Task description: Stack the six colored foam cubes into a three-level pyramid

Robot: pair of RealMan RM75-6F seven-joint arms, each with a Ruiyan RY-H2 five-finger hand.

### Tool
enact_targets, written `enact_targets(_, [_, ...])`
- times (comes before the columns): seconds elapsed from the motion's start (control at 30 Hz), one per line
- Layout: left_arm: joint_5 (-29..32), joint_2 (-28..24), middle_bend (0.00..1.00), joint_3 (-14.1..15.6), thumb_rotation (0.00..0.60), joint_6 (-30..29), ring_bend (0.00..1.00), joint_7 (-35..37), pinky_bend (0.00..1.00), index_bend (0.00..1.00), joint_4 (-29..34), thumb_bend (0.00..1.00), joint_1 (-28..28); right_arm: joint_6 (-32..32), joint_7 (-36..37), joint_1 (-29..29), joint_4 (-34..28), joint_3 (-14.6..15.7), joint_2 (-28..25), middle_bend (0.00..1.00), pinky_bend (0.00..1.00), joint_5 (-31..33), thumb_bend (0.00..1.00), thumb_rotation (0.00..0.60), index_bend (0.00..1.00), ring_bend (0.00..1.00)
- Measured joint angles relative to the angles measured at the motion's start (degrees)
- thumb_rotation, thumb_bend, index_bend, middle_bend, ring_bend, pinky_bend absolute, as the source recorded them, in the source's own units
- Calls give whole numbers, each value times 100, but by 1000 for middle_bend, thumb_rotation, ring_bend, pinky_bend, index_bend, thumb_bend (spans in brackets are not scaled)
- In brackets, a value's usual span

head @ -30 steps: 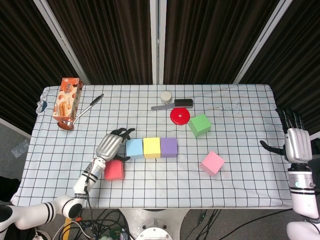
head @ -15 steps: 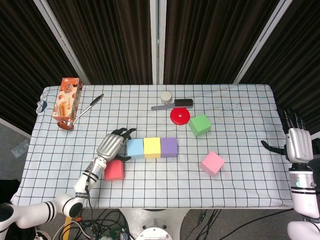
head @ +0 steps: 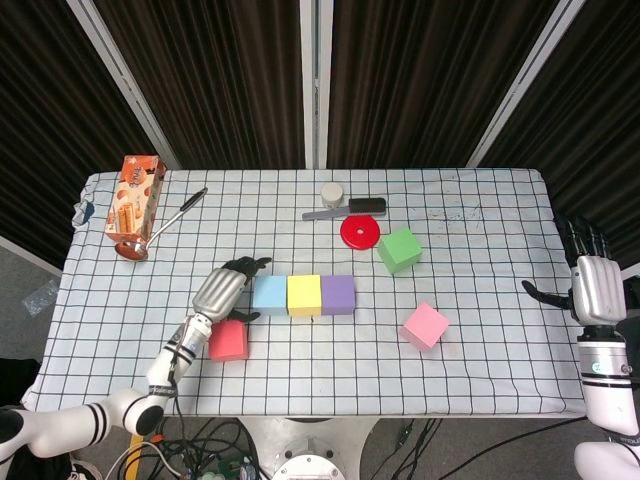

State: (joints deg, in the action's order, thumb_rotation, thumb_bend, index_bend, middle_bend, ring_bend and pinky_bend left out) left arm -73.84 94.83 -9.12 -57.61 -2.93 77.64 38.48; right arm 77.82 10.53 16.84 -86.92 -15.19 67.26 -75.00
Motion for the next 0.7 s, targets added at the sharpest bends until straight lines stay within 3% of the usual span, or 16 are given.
enact_targets(0.27, [74, -68, 193, -5, 600, 37, 132, -19, 226, 107, 125, 93, -13, -1, 5, -2, 7, 6, 4, 140, 0, -7, 59, 600, 0, 0])
enact_targets(0.7, [194, 32, 332, -95, 600, -42, 132, -71, 238, 107, 55, 118, -21, -14, 34, -16, 54, 15, 22, 140, 0, 11, 59, 600, 0, 0])
